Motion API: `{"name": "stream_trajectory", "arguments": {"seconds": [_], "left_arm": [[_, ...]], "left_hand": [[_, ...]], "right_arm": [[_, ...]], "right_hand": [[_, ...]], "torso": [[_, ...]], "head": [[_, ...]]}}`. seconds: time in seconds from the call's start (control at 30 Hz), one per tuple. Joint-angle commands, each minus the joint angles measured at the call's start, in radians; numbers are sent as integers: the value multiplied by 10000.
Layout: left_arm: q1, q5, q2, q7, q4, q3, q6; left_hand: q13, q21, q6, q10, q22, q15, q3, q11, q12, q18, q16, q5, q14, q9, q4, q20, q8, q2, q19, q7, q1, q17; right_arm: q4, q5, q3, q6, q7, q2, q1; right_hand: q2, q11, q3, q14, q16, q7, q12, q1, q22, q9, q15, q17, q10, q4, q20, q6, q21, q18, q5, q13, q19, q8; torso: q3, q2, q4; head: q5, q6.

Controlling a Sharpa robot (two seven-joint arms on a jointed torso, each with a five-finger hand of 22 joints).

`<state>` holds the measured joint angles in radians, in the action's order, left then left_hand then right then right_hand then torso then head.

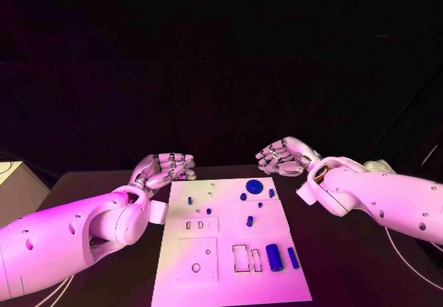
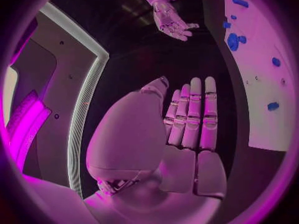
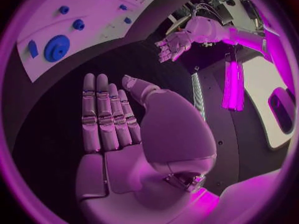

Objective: Assemble the parts on the task board

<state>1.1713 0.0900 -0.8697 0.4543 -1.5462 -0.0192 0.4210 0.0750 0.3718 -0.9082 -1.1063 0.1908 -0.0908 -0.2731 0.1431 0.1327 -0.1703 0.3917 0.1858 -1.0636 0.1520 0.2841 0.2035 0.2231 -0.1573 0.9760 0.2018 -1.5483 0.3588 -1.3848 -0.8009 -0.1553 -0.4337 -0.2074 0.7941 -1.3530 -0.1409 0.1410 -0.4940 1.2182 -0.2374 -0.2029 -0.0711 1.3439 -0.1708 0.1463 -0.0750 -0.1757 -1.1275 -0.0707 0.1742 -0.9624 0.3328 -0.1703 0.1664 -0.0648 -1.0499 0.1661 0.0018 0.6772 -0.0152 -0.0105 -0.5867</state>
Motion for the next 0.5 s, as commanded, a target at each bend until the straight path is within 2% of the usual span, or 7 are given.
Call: {"name": "stream_trajectory", "arguments": {"seconds": [0.03,0.1,0.17,0.2,0.27,0.33,0.5], "left_arm": [[44,412,-177,-78,-351,29,-659],[52,432,-289,-87,-525,42,-748],[59,447,-429,-97,-754,56,-856],[60,449,-486,-100,-849,61,-902],[63,451,-618,-110,-1090,74,-1010],[64,446,-722,-129,-1295,82,-1094],[66,437,-897,-185,-1684,96,-1247]], "left_hand": [[-12,504,-88,-195,323,82,-247,-42,-151,-90,626,-38,-68,86,-3,-114,43,-176,54,-46,64,539],[19,1069,-186,-406,690,192,-399,-119,-168,-95,1451,-56,-268,181,-28,-239,112,-270,135,-80,121,1104],[40,1897,-197,-511,1246,257,-533,-193,-207,-66,2529,-67,-171,274,5,-380,157,-386,184,-88,253,1833],[47,2250,-170,-526,1502,257,-632,-200,-232,-60,2934,-60,-47,311,-23,-418,163,-409,83,-110,247,2112],[57,2822,-126,-523,1921,296,-759,-170,-278,-51,3453,-69,161,375,-37,-446,174,-481,-111,-102,294,2454],[79,3651,-84,-520,2486,320,-883,-182,-304,-57,4061,-64,237,447,-42,-473,195,-525,-129,-131,369,2798],[115,4424,-32,-515,3067,303,-1039,-175,-323,-82,4488,-73,415,548,-50,-465,228,-594,-525,-125,463,2985]], "right_arm": [[-21,-2525,8,668,917,-9,-82],[-69,-3372,13,837,1217,-18,-121],[-123,-4330,17,1025,1567,-52,-148],[-137,-4692,18,1100,1699,-76,-156],[-158,-5510,20,1271,2002,-156,-167],[-166,-6124,21,1386,2238,-236,-169],[-125,-7117,19,1549,2708,-446,-139]], "right_hand": [[-221,-555,147,2583,-1942,403,78,119,-1726,128,791,-1698,-1334,-180,-887,-850,2748,-90,4,-91,-1311,130],[-314,-605,19,2886,-2785,448,81,11,-2089,161,843,-2351,-1389,-128,-944,-879,3270,-103,6,-116,-1487,81],[-481,-647,-223,2828,-4106,480,84,-143,-2865,223,845,-3280,-1396,-36,-960,-883,4064,-36,-327,-154,-1744,29],[-689,-673,-519,2762,-6138,508,80,-248,-4836,313,852,-5123,-1359,45,-960,-862,5697,213,-299,-187,-2328,-8],[-839,-664,-699,2773,-7750,526,85,-374,-6430,418,831,-6742,-1312,167,-936,-859,6949,433,-327,-210,-2745,-8],[-942,-639,-812,2799,-8721,538,90,-425,-7455,499,819,-7725,-1232,242,-911,-830,7746,579,-353,-213,-3019,-10],[-1152,-596,-936,2912,-10274,551,101,-517,-9298,653,796,-9334,-903,386,-815,-687,9153,851,-390,-172,-3549,-42]], "torso": [[-6,295,73],[-9,365,100],[-22,456,128],[-23,481,135],[-36,566,153],[-46,622,174],[-62,737,238]], "head": [[-40,64],[-59,69],[-94,100],[-103,102],[-134,124],[-169,149],[-212,165]]}}
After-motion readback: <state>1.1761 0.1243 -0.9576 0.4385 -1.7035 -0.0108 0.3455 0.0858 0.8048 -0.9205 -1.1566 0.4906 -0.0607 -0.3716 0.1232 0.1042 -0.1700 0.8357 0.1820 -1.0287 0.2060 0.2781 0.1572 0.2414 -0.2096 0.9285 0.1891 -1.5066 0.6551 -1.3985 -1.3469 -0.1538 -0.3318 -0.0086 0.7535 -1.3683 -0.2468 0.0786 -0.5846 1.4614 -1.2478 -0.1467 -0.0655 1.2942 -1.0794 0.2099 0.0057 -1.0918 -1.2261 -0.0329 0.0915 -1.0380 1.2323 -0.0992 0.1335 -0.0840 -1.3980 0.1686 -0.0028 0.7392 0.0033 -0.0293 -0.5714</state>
